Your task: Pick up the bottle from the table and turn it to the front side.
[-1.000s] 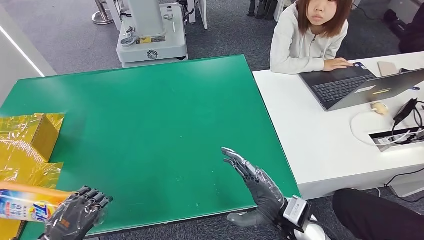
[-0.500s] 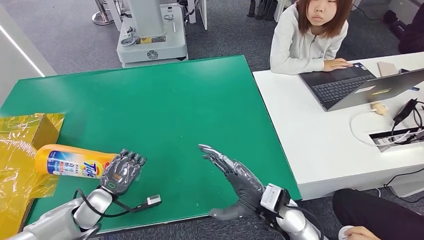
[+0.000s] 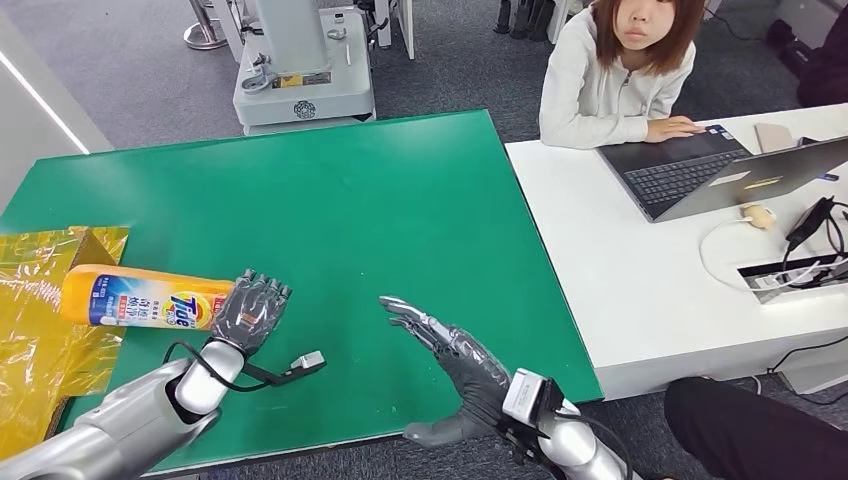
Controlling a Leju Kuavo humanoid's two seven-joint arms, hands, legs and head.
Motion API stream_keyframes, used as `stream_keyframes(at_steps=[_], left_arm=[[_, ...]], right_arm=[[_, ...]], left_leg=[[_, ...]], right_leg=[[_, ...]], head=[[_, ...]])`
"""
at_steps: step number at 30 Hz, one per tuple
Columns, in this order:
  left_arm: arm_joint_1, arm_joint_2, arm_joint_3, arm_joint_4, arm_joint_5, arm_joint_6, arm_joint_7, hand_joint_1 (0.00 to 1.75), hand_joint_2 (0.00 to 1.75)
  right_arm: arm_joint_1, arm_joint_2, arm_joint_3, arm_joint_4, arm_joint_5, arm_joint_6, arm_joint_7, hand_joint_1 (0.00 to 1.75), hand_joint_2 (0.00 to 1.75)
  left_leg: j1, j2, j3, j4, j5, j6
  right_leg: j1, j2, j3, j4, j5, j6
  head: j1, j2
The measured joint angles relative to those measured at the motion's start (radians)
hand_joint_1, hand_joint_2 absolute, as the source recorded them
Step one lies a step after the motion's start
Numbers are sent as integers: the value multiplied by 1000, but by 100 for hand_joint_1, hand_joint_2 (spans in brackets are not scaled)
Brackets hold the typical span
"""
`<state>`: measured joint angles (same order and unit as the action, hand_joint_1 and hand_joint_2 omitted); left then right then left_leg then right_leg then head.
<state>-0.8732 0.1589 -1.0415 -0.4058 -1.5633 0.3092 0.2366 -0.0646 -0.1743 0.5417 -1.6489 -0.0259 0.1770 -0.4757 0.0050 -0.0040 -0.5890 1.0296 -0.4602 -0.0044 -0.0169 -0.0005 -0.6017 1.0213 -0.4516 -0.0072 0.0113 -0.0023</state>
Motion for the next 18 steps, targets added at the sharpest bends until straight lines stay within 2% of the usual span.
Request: stream_keyframes(at_steps=[3,6,18], left_arm=[[-6,-2,14,26,6,-89,2,175,175],[-8,1,35,43,8,-127,0,175,175],[-8,8,93,68,21,-170,-20,175,175]], right_arm=[[-1,0,2,10,-6,-1,3,0,175],[-6,0,5,20,-15,0,6,0,175],[-21,14,11,35,-20,2,26,0,175]], left_leg=[[0,0,0,0,0,0],[0,0,0,0,0,0],[0,0,0,0,0,0]], right_leg=[[0,0,0,0,0,0],[0,0,0,1,0,0],[0,0,0,0,0,0]], head=[[0,0],[0,0],[0,0]])
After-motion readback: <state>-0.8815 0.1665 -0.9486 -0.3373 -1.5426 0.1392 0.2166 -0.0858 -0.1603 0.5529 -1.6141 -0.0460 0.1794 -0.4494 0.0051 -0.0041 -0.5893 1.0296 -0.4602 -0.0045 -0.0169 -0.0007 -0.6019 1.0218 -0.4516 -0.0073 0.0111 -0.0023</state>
